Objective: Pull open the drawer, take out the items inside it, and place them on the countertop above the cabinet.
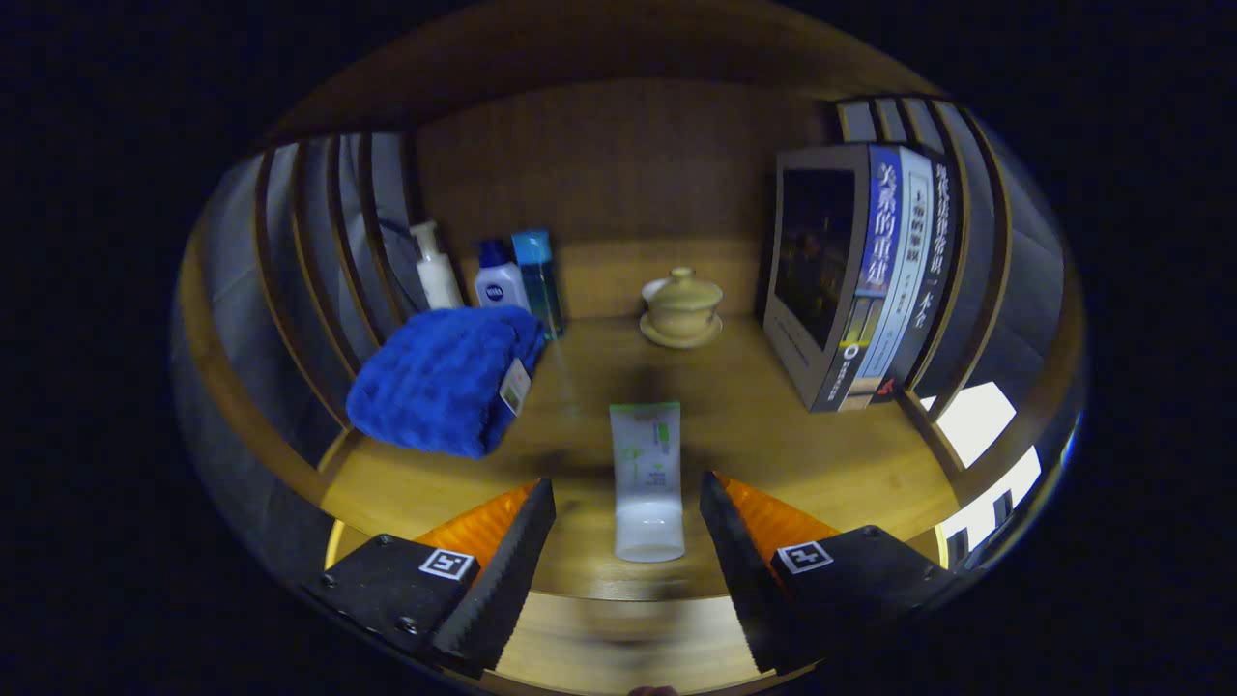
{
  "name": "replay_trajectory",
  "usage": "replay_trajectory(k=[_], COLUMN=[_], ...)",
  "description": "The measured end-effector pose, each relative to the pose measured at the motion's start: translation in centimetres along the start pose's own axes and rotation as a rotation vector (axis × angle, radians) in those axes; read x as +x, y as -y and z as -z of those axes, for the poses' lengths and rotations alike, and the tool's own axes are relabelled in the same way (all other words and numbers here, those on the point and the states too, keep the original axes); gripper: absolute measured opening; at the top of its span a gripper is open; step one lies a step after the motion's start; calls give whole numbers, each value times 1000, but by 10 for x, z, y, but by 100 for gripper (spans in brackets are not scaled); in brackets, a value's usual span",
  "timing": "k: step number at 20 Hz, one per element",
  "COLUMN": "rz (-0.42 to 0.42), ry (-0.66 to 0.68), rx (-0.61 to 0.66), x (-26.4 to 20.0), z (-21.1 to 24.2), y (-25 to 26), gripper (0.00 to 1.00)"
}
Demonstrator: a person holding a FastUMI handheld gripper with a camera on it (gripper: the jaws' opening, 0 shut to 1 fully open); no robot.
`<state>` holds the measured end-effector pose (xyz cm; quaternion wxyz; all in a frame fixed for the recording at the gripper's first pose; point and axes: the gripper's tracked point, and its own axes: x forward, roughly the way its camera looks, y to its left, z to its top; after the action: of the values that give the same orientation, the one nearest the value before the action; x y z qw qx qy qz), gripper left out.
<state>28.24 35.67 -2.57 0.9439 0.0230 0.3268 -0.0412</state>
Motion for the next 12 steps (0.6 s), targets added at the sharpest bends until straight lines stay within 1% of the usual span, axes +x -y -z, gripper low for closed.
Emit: replay_trajectory(k=[4,6,9,12], rz=[-43,-93,-164,-197], ry=[174,236,312,378], rx=[-40,-49,-76,-109], x=[-56,-87,-138,-179], z=[-33,-43,-45,-33], y=[-25,-47,-72,-86], gripper=[98,98,98,98])
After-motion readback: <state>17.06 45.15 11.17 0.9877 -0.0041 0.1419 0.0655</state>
